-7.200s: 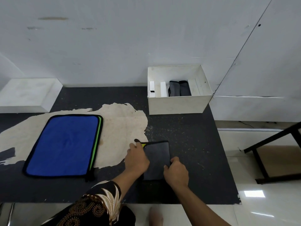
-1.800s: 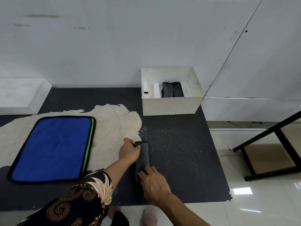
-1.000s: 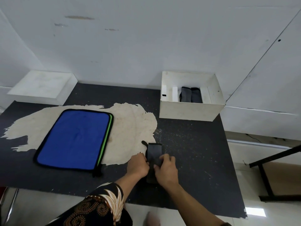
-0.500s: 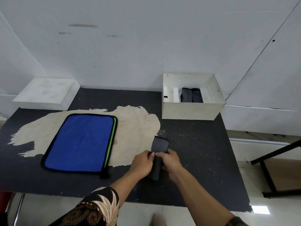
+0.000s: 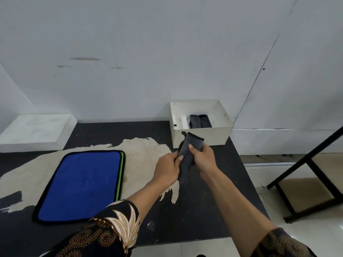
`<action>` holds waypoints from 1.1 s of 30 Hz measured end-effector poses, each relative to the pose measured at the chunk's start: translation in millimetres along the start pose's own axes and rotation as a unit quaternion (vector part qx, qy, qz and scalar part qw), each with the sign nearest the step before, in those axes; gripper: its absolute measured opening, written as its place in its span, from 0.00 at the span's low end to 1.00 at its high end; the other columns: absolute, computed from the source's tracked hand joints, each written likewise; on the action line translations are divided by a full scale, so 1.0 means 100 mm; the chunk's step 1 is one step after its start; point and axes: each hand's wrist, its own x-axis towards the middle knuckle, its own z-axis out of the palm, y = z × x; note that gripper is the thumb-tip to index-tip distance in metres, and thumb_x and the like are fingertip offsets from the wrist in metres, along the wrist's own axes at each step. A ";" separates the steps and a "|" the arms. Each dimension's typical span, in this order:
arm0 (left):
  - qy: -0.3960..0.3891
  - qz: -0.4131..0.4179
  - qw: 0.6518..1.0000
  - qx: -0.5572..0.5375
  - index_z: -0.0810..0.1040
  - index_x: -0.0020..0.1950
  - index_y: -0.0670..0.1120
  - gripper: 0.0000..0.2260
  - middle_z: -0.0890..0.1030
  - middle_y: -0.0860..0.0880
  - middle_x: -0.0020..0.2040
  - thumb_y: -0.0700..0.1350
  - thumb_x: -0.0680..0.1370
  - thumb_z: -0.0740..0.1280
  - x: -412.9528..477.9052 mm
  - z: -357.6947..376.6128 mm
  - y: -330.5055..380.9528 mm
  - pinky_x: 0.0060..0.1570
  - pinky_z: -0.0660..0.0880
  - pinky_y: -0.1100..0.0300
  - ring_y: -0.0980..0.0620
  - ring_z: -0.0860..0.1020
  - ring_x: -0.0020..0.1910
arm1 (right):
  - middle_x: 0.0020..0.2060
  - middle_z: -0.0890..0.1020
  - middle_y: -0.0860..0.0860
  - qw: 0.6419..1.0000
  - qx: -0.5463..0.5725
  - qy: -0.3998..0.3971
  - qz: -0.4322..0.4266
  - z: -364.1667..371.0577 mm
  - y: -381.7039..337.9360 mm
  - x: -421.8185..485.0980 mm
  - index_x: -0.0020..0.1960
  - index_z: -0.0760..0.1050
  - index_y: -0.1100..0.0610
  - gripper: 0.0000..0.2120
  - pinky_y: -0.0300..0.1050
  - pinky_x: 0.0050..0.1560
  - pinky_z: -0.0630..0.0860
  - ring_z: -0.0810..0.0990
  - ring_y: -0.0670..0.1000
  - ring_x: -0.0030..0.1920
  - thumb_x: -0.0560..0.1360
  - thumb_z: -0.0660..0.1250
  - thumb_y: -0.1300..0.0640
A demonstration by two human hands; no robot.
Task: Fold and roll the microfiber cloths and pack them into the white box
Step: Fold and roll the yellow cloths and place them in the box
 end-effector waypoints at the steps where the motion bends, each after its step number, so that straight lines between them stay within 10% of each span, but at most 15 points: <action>1: 0.000 0.006 1.000 -0.009 0.80 0.53 0.45 0.11 0.80 0.50 0.44 0.47 0.83 0.60 0.04 0.01 0.05 0.41 0.71 0.57 0.51 0.77 0.43 | 0.48 0.85 0.53 1.000 -0.005 0.005 -0.009 -0.02 -0.06 0.04 0.55 0.79 0.58 0.07 0.47 0.47 0.81 0.84 0.52 0.48 0.78 0.69 0.59; 11: -0.037 0.006 0.998 -0.054 0.76 0.65 0.45 0.13 0.81 0.48 0.57 0.46 0.82 0.62 0.88 0.21 0.46 0.48 0.73 0.61 0.49 0.79 0.53 | 0.46 0.84 0.52 0.999 -0.016 0.020 -0.032 -0.30 -0.55 1.02 0.48 0.78 0.53 0.02 0.50 0.49 0.81 0.83 0.51 0.47 0.78 0.68 0.60; 22: -0.062 -0.136 0.988 0.032 0.79 0.51 0.39 0.07 0.81 0.43 0.45 0.39 0.76 0.64 2.55 0.26 0.71 0.44 0.76 0.54 0.45 0.80 0.46 | 0.47 0.85 0.51 0.992 -0.069 -0.099 -0.029 -0.14 -0.98 2.94 0.52 0.80 0.53 0.06 0.50 0.49 0.82 0.84 0.52 0.49 0.78 0.67 0.60; 28: -0.165 -0.210 0.951 0.159 0.73 0.39 0.43 0.06 0.76 0.46 0.37 0.39 0.75 0.66 2.87 0.61 0.38 0.33 0.70 0.59 0.47 0.77 0.39 | 0.47 0.82 0.53 0.960 -0.192 -0.182 0.089 -0.19 -0.57 3.43 0.60 0.74 0.57 0.15 0.41 0.30 0.76 0.81 0.50 0.42 0.76 0.64 0.68; 33: -0.200 -0.248 0.927 0.198 0.69 0.37 0.44 0.09 0.73 0.47 0.36 0.37 0.76 0.64 2.98 0.80 0.19 0.41 0.74 0.56 0.46 0.76 0.42 | 0.51 0.82 0.58 0.945 -0.248 -0.191 0.090 -0.12 -0.23 3.73 0.61 0.75 0.60 0.16 0.57 0.45 0.83 0.82 0.57 0.49 0.74 0.69 0.68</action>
